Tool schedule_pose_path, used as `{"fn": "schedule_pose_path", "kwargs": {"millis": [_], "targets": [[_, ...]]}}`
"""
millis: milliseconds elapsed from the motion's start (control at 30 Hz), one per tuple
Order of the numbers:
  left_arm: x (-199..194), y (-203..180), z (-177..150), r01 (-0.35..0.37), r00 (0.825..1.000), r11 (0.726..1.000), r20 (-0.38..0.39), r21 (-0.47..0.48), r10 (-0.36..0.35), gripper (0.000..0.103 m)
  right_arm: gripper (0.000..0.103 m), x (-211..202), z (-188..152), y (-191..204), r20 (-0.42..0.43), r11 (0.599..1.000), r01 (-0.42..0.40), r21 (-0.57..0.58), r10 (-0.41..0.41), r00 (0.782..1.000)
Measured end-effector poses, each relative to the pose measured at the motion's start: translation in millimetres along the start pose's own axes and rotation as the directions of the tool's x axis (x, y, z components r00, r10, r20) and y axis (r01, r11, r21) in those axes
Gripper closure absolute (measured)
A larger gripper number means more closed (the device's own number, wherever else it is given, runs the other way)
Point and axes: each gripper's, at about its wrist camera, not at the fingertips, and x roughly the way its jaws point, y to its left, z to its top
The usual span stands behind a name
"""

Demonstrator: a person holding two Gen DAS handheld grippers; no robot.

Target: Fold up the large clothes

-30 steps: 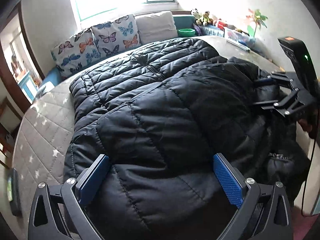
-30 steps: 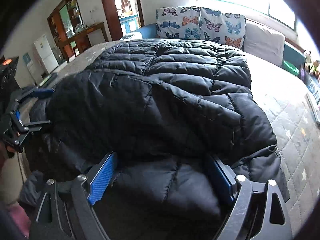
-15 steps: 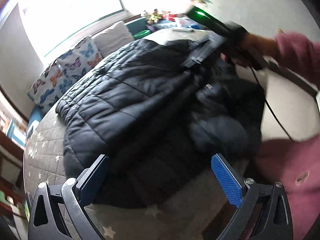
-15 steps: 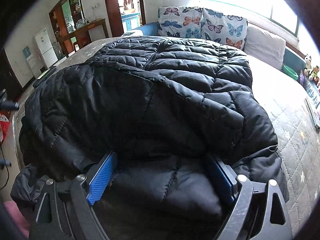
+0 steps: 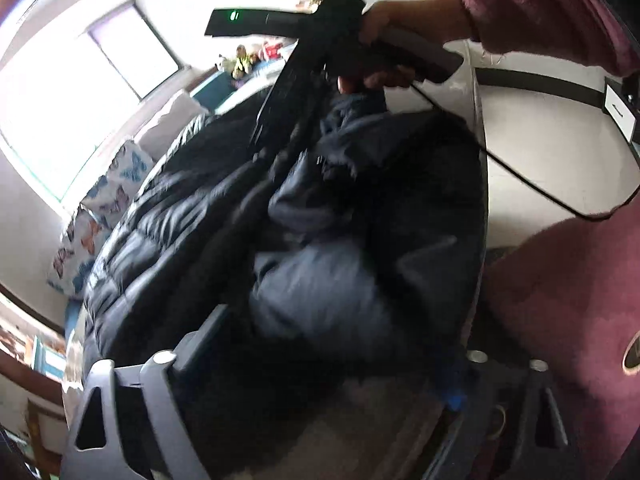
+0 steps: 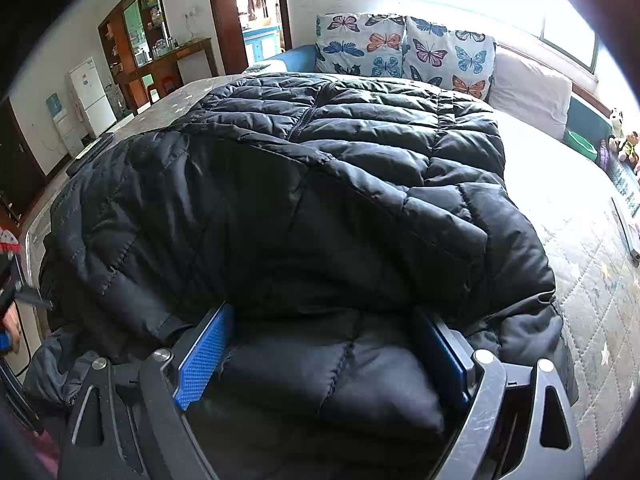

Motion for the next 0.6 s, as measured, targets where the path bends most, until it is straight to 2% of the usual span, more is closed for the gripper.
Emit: {"fn": "schedule_pose_path", "kwargs": {"millis": [33, 67, 133, 233, 333, 433, 467, 600], "targets": [[1.6, -0.1, 2.2, 0.012, 1.0, 1.0, 0.003, 0.0, -0.012, 0.038, 0.005, -0.1, -0.1, -0.1, 0.001, 1.0, -0.001, 0.0, 0.001, 1.0], [2.1, 1.3, 3.8, 0.018, 1.0, 1.0, 0.009, -0.006, -0.018, 0.04, 0.005, 0.1, 0.2, 0.3, -0.001, 1.0, 0.0, 0.0, 0.0, 1.0], [1.2, 2.3, 6.3, 0.015, 1.0, 1.0, 0.027, -0.012, -0.015, 0.059, 0.005, 0.2, 0.0, 0.5, -0.002, 1.0, 0.002, -0.001, -0.002, 1.0], [-5.9, 10.3, 11.8, 0.02, 0.999, 0.998, 0.049, -0.06, -0.017, 0.071, 0.005, 0.0, -0.3, 0.4, 0.0, 1.0, -0.002, 0.0, 0.002, 1.0], [-17.7, 34.3, 21.4, 0.037, 0.997, 0.988, 0.075, -0.149, -0.026, 0.076, 0.005, -1.7, -1.5, -0.1, 0.007, 1.0, -0.008, -0.001, 0.008, 1.0], [-25.2, 60.1, 30.2, 0.075, 0.993, 0.966, 0.102, -0.247, -0.051, 0.077, 0.005, -4.5, -0.7, -1.2, 0.006, 1.0, -0.017, 0.007, 0.017, 1.0], [-26.4, 70.3, 32.3, 0.095, 0.992, 0.956, 0.11, -0.279, -0.066, 0.077, 0.005, -4.7, -0.3, -2.1, 0.006, 1.0, -0.019, 0.01, 0.019, 1.0], [-25.1, 102.9, 33.0, 0.204, 0.977, 0.886, 0.136, -0.416, -0.161, 0.078, 0.005, -10.1, 3.8, -4.6, 0.001, 0.999, -0.039, 0.016, 0.039, 0.999]]}}
